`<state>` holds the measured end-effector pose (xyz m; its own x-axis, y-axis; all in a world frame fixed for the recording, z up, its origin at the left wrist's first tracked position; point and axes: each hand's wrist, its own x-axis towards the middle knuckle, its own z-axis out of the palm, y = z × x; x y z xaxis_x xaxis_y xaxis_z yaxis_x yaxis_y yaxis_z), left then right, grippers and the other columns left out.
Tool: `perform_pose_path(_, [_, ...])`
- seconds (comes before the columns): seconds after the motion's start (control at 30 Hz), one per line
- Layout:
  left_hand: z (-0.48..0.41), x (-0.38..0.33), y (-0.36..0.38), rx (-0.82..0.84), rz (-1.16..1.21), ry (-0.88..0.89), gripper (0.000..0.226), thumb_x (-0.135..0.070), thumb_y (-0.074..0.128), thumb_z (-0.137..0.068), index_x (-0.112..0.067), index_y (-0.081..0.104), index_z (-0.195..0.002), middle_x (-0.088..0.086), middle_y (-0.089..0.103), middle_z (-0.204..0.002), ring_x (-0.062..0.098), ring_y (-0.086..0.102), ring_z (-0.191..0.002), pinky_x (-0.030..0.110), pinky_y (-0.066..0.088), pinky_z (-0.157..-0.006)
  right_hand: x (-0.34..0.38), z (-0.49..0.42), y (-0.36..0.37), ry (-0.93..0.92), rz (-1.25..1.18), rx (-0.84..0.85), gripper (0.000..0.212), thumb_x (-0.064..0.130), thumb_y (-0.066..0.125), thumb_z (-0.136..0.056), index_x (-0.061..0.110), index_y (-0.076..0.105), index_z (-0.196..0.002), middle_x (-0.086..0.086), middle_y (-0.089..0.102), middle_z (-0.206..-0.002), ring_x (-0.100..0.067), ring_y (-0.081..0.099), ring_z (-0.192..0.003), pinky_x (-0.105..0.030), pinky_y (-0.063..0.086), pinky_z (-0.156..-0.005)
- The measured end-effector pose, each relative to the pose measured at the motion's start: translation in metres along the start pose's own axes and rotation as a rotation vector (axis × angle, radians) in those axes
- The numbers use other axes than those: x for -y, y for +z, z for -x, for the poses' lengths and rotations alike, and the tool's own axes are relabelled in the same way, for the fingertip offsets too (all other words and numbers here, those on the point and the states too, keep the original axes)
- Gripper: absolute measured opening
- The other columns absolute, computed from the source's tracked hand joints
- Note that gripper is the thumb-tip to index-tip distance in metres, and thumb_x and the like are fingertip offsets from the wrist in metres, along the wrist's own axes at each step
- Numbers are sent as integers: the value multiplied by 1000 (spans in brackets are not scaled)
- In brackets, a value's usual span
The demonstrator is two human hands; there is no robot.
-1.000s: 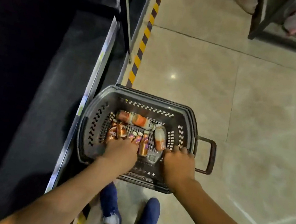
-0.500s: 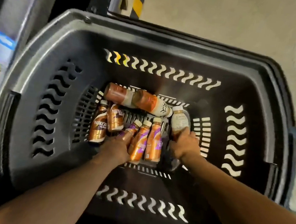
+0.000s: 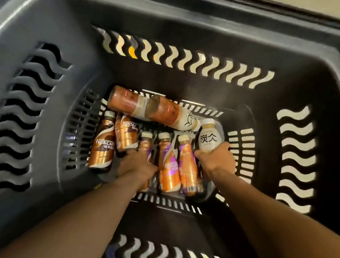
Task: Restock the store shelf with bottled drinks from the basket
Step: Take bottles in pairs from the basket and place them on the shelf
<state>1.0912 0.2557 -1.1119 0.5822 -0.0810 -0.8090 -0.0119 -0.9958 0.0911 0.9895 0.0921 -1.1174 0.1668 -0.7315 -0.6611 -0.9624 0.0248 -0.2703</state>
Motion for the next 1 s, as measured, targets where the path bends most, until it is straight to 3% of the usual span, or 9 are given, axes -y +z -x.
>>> perform_pose_path(0.1, [19,-4,-18,89,122,-55,54,-45,77,-77,-18,56,-119,5,63,-111,24,61,-98,36,50,-85,-3,19,-18,56,-64,60,59,44,80,-72,16,46,-111,-1,60,-96,-22,62,-89,-43,57,-81])
perform_pose_path(0.2, [60,-14,-50,164,272,-29,53,-44,79,-75,-17,60,-116,3,67,-108,24,64,-100,40,52,-94,5,60,-50,117,-160,87,54,47,80,-71,17,51,-106,-2,65,-92,-20,65,-80,-37,58,-69])
perform_pose_path(0.33, [143,-37,-108,232,397,45,57,-46,80,-65,-26,60,-115,-1,69,-108,20,65,-99,43,51,-96,31,136,-125,116,-221,126,61,50,80,-71,17,46,-109,-1,62,-98,-20,61,-88,-32,50,-75])
perform_pose_path(0.47, [257,-67,-191,261,547,125,46,-36,79,-77,-24,58,-116,0,68,-109,18,64,-99,38,50,-95,73,228,-222,-10,-326,131,59,43,81,-70,24,45,-112,2,64,-100,-22,61,-90,-35,51,-82])
perform_pose_path(0.53, [320,-81,-234,211,639,162,39,-30,77,-81,-22,52,-110,-2,65,-102,11,62,-87,29,52,-79,97,278,-277,-75,-368,116,56,39,80,-72,26,44,-113,1,64,-102,-21,61,-91,-36,51,-82])
perform_pose_path(0.6, [384,-92,-276,165,733,198,37,-26,75,-85,-23,48,-110,-3,63,-99,5,57,-79,21,44,-65,122,328,-333,-122,-398,113,56,40,80,-72,27,44,-113,1,63,-104,-20,62,-92,-39,53,-84])
perform_pose_path(0.67, [444,-102,-317,130,829,213,41,-24,76,-85,-20,50,-116,5,65,-107,11,61,-83,26,46,-66,145,377,-390,-179,-459,97,54,39,80,-72,30,43,-110,3,64,-102,-18,63,-91,-42,55,-85])
perform_pose_path(0.9, [647,-109,-433,90,967,412,38,-28,75,-82,-18,57,-113,14,68,-105,28,67,-91,39,56,-78,195,532,-553,-375,-508,0,54,46,78,-73,27,47,-113,7,64,-96,-16,65,-86,-41,57,-80])
perform_pose_path(1.0, [722,-99,-461,65,986,524,24,-20,71,-87,-21,57,-107,12,67,-99,24,68,-86,32,55,-68,196,594,-596,-477,-534,-25,49,44,79,-73,32,47,-108,11,63,-94,-11,65,-84,-38,57,-77])
